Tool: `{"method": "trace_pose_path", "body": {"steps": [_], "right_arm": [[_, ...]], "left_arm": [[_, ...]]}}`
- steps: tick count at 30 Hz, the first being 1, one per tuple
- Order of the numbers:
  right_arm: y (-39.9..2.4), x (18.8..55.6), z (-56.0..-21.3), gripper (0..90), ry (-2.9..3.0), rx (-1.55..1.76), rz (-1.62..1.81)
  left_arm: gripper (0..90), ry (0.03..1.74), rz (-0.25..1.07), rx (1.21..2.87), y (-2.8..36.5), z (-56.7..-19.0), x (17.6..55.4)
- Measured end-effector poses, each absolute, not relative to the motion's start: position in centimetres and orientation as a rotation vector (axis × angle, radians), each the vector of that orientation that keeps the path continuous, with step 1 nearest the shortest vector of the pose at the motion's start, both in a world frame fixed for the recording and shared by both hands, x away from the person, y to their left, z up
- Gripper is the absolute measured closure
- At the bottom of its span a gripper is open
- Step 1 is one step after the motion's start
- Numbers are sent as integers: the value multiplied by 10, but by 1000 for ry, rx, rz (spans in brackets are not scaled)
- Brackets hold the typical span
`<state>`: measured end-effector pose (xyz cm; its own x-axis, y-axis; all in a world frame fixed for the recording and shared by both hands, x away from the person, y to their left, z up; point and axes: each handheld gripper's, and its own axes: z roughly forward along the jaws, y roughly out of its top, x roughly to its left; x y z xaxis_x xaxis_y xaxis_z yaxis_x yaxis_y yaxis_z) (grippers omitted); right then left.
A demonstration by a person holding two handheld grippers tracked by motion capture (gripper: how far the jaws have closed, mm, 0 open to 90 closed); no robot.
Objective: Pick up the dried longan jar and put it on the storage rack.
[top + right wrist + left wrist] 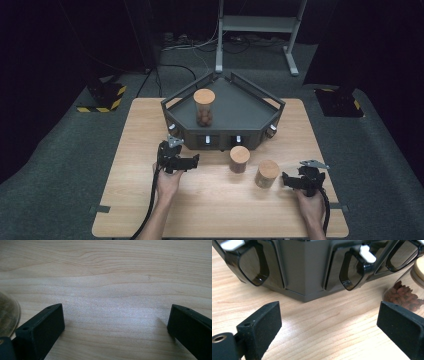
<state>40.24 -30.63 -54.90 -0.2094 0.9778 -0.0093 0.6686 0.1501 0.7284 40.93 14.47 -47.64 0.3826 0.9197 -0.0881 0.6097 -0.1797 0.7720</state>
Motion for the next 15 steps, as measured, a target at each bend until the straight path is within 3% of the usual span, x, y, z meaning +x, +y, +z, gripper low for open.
{"method": "trace_pose_path", "body": {"steps": [15], "right_arm": [[-306, 402, -549, 4, 1944, 1565, 832]], "left_arm": [[56, 1351, 519, 1913, 136, -500, 411]]}}
